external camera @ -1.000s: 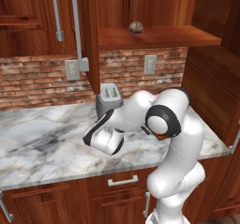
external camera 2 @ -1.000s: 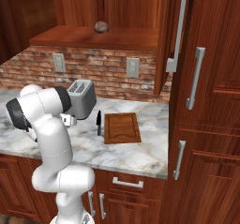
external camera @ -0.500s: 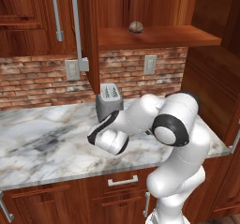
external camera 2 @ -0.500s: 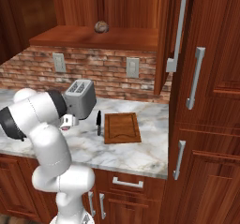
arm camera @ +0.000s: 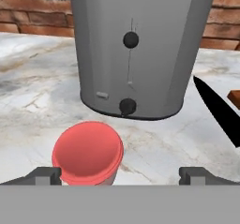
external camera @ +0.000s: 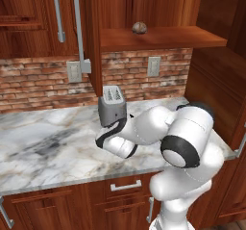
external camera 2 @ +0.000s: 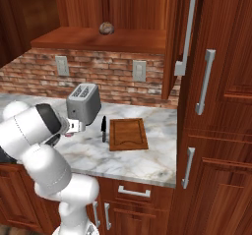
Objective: Pick the bread, place it on the cutting board, pick the jam, place it on the counter, and close the cabinet.
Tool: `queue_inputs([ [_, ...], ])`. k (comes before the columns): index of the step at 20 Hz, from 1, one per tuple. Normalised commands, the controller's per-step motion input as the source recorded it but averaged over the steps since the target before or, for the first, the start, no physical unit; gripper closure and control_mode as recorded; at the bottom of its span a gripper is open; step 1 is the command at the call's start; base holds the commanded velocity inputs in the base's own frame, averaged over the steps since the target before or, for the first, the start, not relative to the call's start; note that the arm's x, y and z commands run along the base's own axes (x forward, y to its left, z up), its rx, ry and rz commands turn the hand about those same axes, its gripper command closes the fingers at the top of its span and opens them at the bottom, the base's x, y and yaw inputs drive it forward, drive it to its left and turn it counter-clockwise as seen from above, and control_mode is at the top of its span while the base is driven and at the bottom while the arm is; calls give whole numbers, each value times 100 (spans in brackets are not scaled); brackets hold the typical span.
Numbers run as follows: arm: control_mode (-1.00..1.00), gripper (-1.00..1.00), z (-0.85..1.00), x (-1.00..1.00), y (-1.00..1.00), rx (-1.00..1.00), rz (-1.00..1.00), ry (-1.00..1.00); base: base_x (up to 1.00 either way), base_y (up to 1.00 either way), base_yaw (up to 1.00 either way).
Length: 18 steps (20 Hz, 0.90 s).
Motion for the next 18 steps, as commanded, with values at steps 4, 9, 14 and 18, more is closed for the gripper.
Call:
queue_inputs([
  [4, -100, -100, 23, -13, -9, 1, 0, 0, 0, 0, 0],
  [9, -100, -100, 26, -11, -10, 2, 0, 0, 0, 0, 0],
  [14, -100, -100, 23, -13, -11, 1, 0, 0, 0, 0, 0],
  [18, -100, -100, 25, -11, -13, 2, 0, 0, 0, 0, 0],
])
